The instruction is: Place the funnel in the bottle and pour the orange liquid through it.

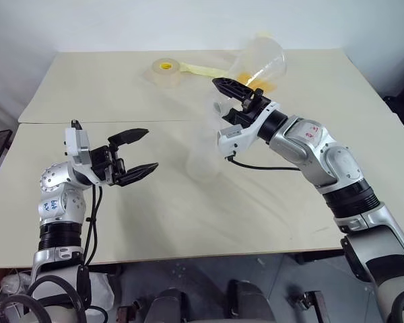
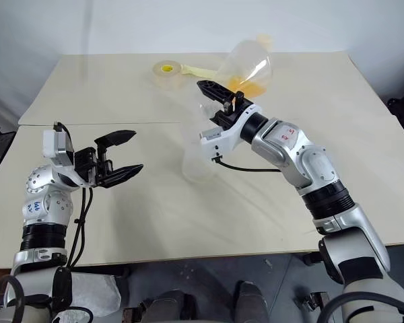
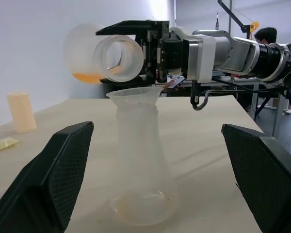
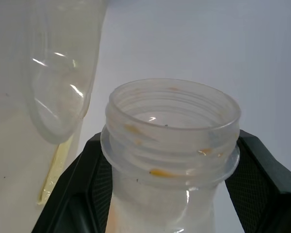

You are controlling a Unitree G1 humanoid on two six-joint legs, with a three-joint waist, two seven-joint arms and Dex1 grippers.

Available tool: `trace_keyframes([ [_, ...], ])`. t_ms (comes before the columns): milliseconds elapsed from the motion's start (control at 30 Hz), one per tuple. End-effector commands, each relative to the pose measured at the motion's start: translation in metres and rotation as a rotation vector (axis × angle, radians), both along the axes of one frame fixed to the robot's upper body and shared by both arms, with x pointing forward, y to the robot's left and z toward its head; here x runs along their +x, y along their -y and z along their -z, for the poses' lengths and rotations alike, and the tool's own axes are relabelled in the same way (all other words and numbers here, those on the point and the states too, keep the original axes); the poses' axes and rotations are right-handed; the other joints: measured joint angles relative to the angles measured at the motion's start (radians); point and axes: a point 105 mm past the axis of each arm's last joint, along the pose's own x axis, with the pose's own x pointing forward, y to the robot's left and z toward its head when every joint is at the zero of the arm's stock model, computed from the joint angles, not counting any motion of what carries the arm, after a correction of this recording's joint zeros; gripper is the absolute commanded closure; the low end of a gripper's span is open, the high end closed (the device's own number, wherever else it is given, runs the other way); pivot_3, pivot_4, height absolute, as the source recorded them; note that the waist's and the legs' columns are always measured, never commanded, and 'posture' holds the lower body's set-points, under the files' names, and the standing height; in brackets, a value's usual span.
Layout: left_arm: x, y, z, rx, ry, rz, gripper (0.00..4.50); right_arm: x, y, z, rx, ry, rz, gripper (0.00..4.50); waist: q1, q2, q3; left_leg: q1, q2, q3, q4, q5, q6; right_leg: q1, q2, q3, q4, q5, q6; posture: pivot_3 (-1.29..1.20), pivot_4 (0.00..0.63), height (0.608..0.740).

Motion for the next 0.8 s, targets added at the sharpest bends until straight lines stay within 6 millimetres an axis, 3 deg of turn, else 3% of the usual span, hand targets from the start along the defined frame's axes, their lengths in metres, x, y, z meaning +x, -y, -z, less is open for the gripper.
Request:
trace_keyframes([
  [33,-0.0033,-0.0004,-0.0052,-0.011,0.031,-0.001,0.0,-0.008,-0.0063,-0.0142,-0.01,0.08,-0.034,1.74,0.0,0.0,0.0,0.0,0.0,0.0,0.0,0.0,0.0,0.0,0.0,0.0,0.0,0.0,0.0,0.0,0.15,0.74],
  [800,-0.0031,-0.0005,-0.005,-0.015,0.03,0.0,0.0,-0.0072,-0.004,-0.0168,-0.107,0.177,-0.034,1.74,0.0,0.0,0.0,0.0,0.0,0.0,0.0,0.0,0.0,0.0,0.0,0.0,0.0,0.0,0.0,0.0,0.15,0.74],
])
